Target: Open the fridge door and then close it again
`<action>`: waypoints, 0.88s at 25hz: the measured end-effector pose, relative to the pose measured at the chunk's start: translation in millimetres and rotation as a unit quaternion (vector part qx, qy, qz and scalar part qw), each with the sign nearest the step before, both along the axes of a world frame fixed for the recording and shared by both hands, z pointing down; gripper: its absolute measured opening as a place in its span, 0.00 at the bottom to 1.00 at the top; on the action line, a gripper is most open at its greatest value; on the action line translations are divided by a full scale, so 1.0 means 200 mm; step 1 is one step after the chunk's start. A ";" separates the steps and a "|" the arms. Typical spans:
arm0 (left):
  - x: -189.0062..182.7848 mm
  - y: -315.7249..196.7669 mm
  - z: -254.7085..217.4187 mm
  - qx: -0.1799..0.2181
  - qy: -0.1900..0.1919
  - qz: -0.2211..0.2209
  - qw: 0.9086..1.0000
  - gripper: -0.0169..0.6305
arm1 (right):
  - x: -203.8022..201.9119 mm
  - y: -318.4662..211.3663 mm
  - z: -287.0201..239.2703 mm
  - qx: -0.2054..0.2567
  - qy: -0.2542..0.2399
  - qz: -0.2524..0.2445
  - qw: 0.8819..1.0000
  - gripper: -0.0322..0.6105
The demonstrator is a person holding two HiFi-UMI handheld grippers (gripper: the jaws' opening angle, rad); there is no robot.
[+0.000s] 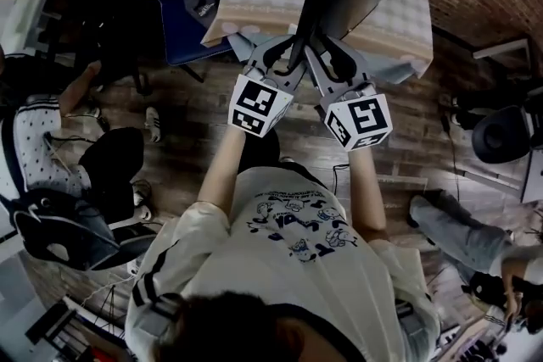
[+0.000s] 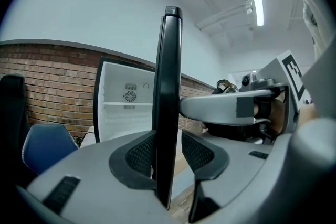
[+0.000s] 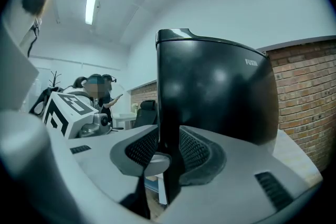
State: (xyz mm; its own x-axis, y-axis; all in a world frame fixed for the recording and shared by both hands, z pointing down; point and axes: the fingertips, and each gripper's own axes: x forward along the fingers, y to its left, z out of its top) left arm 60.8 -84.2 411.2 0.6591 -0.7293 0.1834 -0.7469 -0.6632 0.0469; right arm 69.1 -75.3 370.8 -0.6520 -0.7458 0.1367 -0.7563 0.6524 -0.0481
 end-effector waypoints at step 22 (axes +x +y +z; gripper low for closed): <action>-0.45 -0.64 -0.01 -0.011 0.003 -0.022 1.000 0.26 | -0.45 -0.58 -0.01 -0.014 -0.013 -0.028 0.999 0.23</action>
